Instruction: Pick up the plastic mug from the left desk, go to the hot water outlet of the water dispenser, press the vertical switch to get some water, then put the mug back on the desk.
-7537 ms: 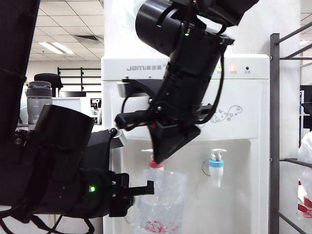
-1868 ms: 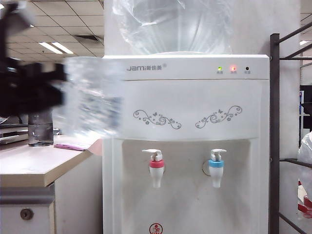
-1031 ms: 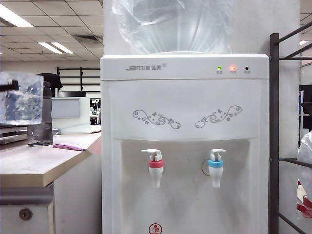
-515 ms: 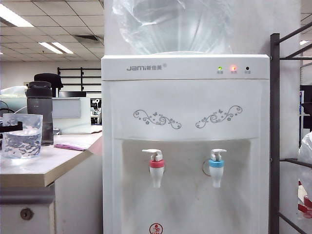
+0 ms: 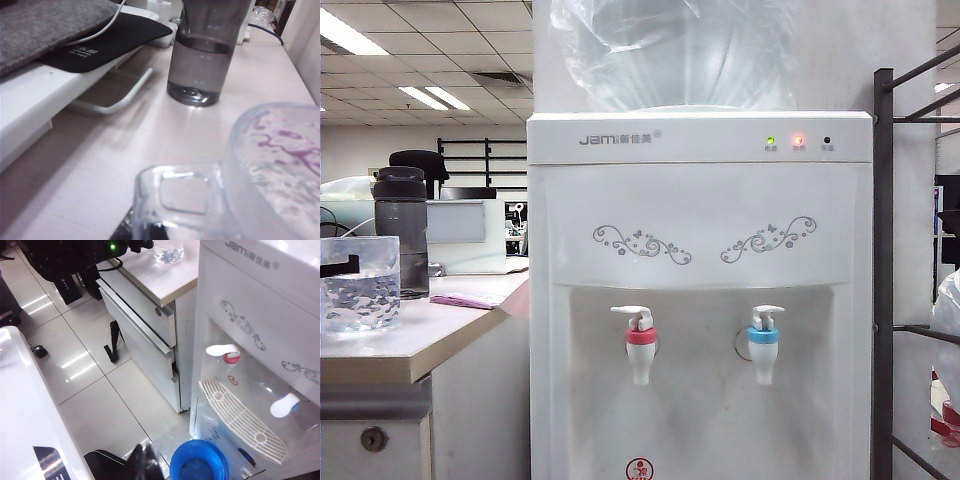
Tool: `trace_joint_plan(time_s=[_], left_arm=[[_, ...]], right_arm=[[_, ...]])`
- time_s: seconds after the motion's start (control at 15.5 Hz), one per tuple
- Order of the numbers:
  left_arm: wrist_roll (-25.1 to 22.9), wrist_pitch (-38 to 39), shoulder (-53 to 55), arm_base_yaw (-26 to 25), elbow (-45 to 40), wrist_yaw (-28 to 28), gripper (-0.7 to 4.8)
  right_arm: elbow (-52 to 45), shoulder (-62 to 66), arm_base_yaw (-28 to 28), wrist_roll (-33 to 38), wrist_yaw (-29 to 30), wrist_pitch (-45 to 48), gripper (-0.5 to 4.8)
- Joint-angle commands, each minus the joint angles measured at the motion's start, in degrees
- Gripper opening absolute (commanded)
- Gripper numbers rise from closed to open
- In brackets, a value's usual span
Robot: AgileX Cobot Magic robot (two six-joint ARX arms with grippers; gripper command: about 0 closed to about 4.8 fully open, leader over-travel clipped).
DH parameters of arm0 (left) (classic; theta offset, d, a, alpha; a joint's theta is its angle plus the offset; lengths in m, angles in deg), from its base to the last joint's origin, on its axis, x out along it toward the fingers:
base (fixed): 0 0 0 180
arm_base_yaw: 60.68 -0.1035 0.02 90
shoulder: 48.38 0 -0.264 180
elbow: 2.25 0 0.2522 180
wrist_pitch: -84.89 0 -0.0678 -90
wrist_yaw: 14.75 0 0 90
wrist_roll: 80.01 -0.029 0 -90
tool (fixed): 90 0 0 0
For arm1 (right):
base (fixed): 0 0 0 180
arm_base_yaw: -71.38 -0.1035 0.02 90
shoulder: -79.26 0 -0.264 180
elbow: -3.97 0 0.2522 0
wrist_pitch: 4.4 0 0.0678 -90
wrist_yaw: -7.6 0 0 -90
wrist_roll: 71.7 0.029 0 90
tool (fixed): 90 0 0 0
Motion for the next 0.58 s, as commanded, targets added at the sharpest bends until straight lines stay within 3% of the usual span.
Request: trace_joint_plan(time_s=[0.06,0.32,0.39,0.45,0.58], left_arm=[[-0.8,1.1,-0.1,0.0,0.0,-0.2,-0.05],[-0.7,1.3,-0.1,0.0,0.0,0.4,-0.01],[-0.7,1.2,-0.1,0.0,0.0,0.4,0.3],[-0.7,0.6,-0.1,0.0,0.0,0.4,1.66],[-0.7,-0.4,-0.1,0.0,0.0,0.4,1.86]], right_arm=[[0.1,-0.1,0.0,0.0,0.2,0.5,-0.05],[0.1,-0.1,0.0,0.0,0.1,0.5,-0.05],[0.1,-0.1,0.0,0.0,0.2,0.5,-0.05],[0.1,-0.1,0.0,0.0,0.2,0.5,-0.05],[0.1,-0.1,0.0,0.0,0.2,0.5,-0.05]])
